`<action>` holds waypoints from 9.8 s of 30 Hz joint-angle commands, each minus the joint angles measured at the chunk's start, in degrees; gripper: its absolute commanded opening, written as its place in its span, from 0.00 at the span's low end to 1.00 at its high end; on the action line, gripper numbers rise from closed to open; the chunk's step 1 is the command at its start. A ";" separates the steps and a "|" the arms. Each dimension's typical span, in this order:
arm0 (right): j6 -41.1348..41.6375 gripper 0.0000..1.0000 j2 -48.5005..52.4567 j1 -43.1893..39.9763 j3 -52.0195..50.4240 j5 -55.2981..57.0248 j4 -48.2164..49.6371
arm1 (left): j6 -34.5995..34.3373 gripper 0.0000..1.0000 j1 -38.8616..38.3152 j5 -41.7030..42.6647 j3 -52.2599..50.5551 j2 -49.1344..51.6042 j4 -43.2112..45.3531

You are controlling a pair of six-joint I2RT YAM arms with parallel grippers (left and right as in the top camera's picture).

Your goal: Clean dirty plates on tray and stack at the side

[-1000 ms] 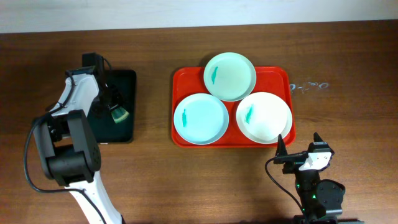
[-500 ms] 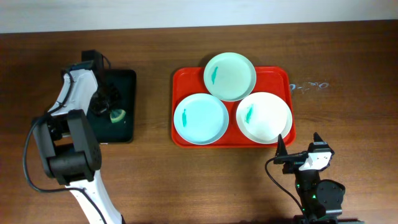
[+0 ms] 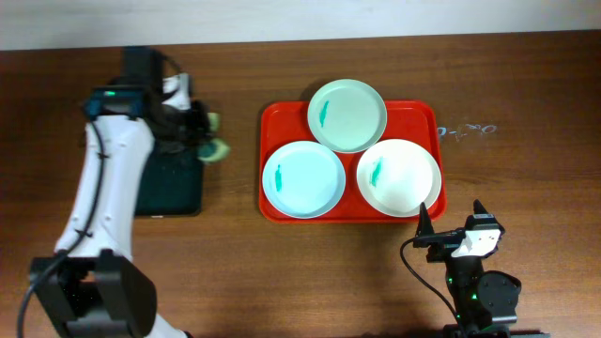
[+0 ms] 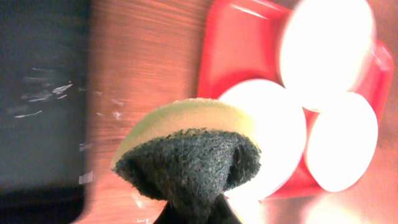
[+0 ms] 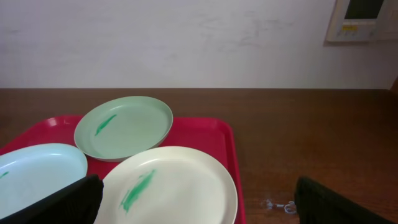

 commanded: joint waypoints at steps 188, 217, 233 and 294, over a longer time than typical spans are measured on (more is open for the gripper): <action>-4.17 0.04 110.31 44.65 106.77 67.71 -59.17 | -10.73 0.76 11.08 -27.69 -15.06 12.37 27.10; 12.59 0.04 127.36 -39.10 105.90 -14.10 -45.22 | -10.58 0.98 11.10 -22.77 -14.05 4.35 22.71; 7.50 0.81 122.18 -29.90 112.91 -16.63 -51.01 | -10.62 0.92 11.10 -25.49 -14.08 5.05 22.84; -3.80 0.05 133.92 14.40 103.43 -19.19 -50.75 | -4.61 0.00 3.89 -10.91 -11.52 3.43 16.92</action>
